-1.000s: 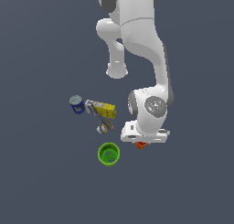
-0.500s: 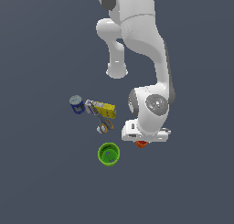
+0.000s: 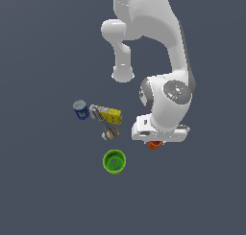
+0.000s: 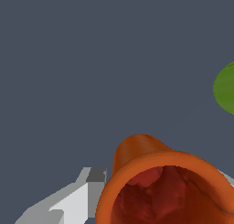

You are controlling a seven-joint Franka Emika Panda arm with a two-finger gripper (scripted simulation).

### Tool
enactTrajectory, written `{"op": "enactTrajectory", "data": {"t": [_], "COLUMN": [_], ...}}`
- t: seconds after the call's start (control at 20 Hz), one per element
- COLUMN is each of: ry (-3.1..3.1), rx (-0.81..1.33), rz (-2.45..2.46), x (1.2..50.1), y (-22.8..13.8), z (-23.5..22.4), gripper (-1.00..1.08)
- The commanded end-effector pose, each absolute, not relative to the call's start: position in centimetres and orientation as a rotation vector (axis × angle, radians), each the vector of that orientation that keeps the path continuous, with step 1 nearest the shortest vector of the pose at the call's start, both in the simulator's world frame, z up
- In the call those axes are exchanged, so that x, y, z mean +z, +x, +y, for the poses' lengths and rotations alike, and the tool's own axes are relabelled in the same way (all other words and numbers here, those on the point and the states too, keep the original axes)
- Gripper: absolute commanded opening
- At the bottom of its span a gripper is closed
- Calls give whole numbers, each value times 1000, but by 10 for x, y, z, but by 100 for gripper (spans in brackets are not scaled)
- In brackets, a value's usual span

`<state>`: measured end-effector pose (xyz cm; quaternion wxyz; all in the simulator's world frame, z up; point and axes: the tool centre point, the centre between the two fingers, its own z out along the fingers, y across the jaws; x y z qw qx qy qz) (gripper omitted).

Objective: Pick up a designated object from a clutter of objects.

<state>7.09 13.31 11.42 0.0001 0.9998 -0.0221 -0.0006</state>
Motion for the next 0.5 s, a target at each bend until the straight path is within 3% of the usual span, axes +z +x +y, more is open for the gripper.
{"op": "enactTrajectory", "data": {"t": [0.0, 0.45], "ry": [3141, 3141], "rx": [1, 1], "rz": [-69, -68], "x": [140, 247], "y": [71, 69], "z": [138, 158], "gripper": [-100, -100]}}
